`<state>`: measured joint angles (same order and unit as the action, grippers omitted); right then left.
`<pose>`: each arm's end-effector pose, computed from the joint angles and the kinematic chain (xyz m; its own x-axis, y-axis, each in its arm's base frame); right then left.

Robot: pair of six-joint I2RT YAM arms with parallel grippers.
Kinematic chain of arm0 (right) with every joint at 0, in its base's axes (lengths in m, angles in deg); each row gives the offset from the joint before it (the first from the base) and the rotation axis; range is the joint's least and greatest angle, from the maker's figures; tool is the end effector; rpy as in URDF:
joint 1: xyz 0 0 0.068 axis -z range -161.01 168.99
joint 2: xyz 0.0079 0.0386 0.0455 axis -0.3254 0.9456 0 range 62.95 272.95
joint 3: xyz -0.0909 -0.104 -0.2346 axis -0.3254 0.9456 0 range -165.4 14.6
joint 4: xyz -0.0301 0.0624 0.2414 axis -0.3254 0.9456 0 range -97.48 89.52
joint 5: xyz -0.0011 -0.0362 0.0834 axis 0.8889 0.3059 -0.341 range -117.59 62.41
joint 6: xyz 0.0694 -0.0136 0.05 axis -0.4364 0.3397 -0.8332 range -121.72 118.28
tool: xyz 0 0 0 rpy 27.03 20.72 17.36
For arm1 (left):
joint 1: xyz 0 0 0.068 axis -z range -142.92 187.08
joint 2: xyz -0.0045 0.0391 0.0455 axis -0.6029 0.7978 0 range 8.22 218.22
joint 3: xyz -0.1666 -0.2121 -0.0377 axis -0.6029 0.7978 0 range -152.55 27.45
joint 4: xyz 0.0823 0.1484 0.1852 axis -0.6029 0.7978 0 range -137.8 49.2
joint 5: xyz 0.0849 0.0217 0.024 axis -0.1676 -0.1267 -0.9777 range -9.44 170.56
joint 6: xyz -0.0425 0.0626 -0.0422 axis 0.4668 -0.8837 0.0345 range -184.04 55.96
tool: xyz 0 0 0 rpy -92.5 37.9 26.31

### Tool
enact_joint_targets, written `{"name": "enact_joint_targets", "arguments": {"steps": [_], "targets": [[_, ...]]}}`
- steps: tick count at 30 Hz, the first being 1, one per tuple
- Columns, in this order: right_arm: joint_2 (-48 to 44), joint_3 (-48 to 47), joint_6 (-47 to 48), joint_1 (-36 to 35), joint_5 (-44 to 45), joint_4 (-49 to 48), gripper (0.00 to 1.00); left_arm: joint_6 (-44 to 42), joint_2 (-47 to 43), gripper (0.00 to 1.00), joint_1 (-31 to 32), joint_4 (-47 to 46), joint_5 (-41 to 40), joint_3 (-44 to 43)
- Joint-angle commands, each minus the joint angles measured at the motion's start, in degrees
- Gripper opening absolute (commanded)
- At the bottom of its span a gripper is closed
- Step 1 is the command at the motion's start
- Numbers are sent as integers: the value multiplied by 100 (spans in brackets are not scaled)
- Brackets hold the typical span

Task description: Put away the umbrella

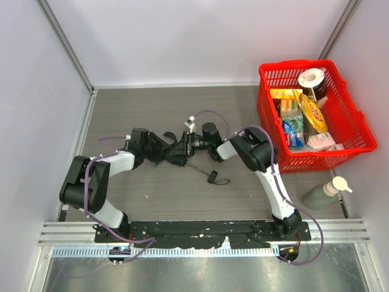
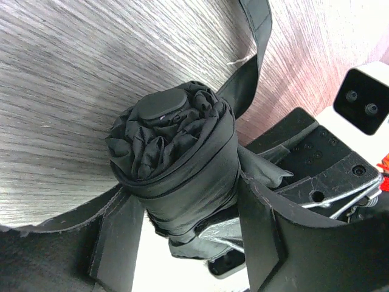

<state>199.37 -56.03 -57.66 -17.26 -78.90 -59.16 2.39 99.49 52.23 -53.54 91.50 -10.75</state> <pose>0.3515 0.3319 0.0766 -0.9221 -0.0338 -0.3854 -0.3859 0.1511 0.9101 0.3007 -0.0965 0.1162 -0.6327 -0.7610 -0.1431 -0.4982 0.5416 -0.6771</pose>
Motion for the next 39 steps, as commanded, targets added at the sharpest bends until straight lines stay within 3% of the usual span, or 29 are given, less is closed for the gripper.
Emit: {"name": "enact_joint_targets", "arguments": {"steps": [1, 3, 5, 6, 11, 13, 14, 18, 23, 29, 39], "targets": [[473, 243, 189, -137, -292, 1255, 1, -157, 647, 56, 93, 724, -892, 348], [421, 199, 312, -145, -327, 1467, 1, -183, 743, 46, 93, 610, -901, 348], [324, 111, 522, -137, -292, 1878, 1, -192, 814, 21, 84, 609, -848, 313], [219, 94, 732, -137, -257, 1994, 4, -175, 831, 14, 84, 609, -848, 321], [-343, 58, 1489, -137, 339, 3101, 30, -122, 805, 1, 75, 898, -848, 392], [-632, 58, 1786, -137, 674, 3504, 39, -96, 770, 0, 75, 899, -769, 453], [-721, 6, 1919, -145, 936, 3672, 51, -87, 770, 0, 75, 916, -725, 471], [-1363, -12, 2772, -189, 1727, 4473, 65, -60, 744, 0, 75, 908, -523, 541], [-2434, 208, 4052, -584, 3073, 4649, 65, -113, 665, 0, 75, 1127, -470, 594], [-2910, 173, 5312, -1357, 4629, 4720, 69, -157, 577, 0, 75, 1268, -426, 717], [-2182, -407, 6850, -2430, 6833, 4940, 75, -140, 691, 0, 75, 1874, -487, 515]]}}
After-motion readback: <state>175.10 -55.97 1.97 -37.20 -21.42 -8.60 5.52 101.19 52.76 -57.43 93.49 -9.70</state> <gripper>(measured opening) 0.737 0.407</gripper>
